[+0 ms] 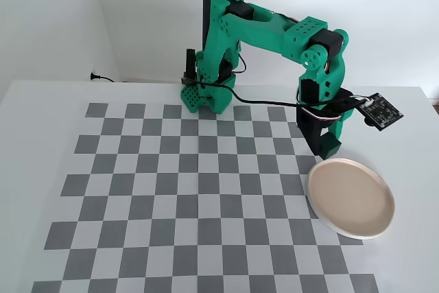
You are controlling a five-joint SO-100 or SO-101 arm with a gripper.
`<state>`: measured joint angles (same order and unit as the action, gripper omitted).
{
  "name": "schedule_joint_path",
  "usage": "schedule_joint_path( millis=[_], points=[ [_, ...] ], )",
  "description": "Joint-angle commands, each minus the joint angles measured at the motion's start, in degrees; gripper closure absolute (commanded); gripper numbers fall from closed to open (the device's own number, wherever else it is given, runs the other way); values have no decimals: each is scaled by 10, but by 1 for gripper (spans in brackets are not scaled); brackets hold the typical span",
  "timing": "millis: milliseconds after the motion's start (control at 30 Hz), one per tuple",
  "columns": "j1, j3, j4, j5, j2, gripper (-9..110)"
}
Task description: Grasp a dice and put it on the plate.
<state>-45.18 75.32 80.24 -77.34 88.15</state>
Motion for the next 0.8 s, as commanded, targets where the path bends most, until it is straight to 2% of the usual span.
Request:
schedule_joint_path(
  millis=[0,367,633,767],
  points=[
    [-4,-171,7,1,-76,106],
    [-6,-512,69,9,-382,106],
    [-13,-550,46,11,-473,106],
    [-17,-551,40,29,-474,95]
  ],
)
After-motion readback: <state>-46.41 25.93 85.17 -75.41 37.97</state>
